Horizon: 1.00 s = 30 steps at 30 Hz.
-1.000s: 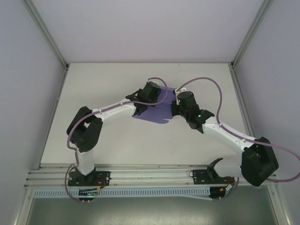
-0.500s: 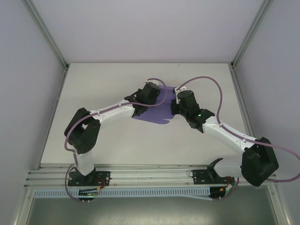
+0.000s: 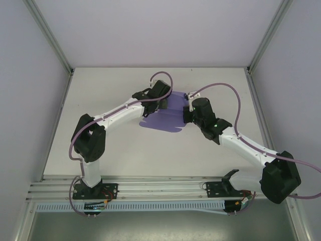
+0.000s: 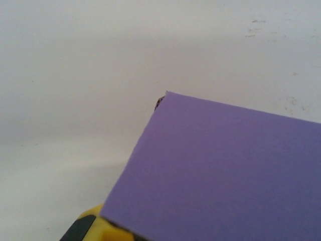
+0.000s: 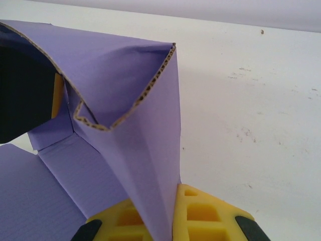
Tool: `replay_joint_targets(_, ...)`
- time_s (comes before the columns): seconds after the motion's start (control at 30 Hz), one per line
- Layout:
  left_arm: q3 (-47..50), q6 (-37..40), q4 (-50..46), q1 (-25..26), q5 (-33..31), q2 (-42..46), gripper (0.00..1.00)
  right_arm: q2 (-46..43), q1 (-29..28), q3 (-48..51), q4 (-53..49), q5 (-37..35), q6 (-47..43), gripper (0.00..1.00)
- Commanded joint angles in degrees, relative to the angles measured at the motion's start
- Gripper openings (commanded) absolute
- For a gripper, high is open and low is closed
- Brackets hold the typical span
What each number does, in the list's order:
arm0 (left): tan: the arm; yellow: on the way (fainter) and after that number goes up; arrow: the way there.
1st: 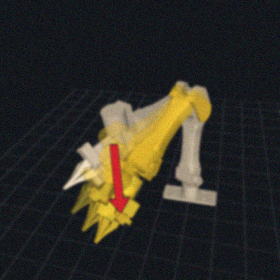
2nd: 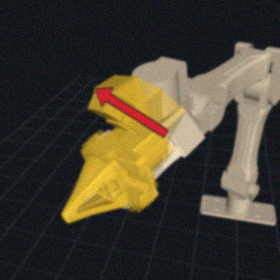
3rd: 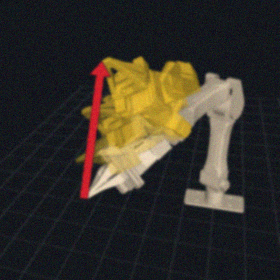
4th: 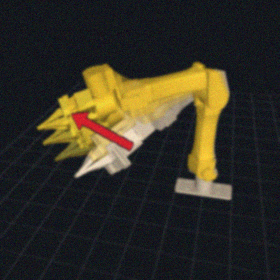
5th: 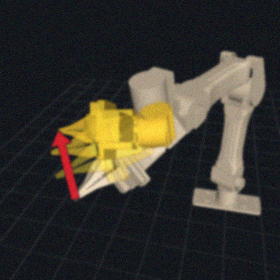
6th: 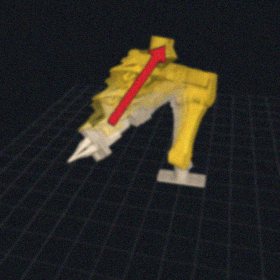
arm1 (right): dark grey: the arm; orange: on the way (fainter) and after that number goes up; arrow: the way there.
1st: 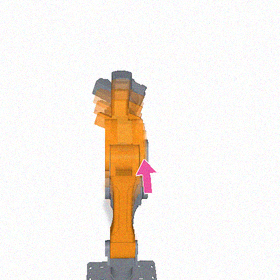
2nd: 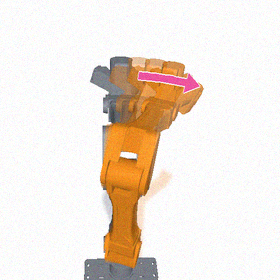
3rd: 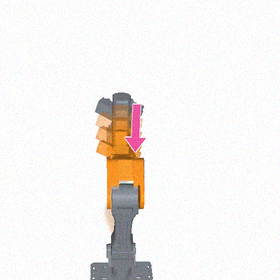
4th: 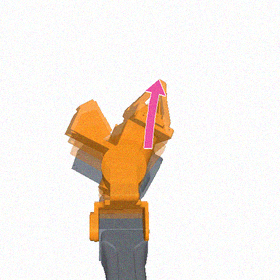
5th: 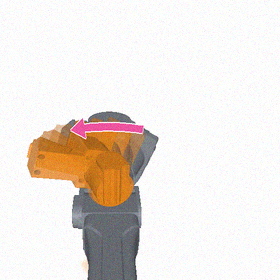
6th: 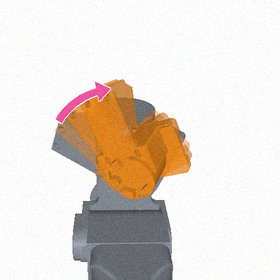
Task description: Assemble paper box
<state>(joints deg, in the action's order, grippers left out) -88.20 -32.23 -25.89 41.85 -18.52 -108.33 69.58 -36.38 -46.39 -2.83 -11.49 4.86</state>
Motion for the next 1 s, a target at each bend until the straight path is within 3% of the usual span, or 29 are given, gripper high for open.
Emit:
replay_joint_targets(0.0, 3.8, 0.9, 2.7, -4.4, 2.3, 1.8, 0.04, -2.1, -0.5, -0.5, 4.9, 0.5, 1.2, 0.00)
replay_joint_targets(0.23, 15.3, 7.5, 16.3, -4.4, 16.8, 12.3, 0.33, -2.3, -0.4, -0.5, 4.2, -0.2, 0.6, 0.00)
replay_joint_targets(0.3, 17.8, 7.4, 17.8, -4.4, 18.0, 15.3, 0.38, -2.2, -0.4, -0.3, 4.1, -0.1, 0.7, 0.00)
replay_joint_targets(0.4, 19.8, 7.7, 18.9, -4.4, 18.7, 18.6, 0.54, -2.1, -0.2, -0.3, 4.0, 0.2, 0.8, 0.00)
replay_joint_targets(0.6, 21.5, 8.2, 20.7, -4.4, 21.7, 20.6, 0.64, -1.5, -0.3, -0.8, 4.0, 0.9, 1.2, 0.00)
replay_joint_targets(0.7, 21.2, 8.1, 19.8, -4.4, 21.4, 20.4, 0.60, -1.2, -0.3, -0.9, 3.9, 0.5, 1.4, 0.00)
replay_joint_targets(0.97, 20.0, 7.0, 14.7, -4.4, 12.0, 18.7, 0.44, -1.1, -0.1, -1.2, 4.2, 0.7, 1.4, 0.00)
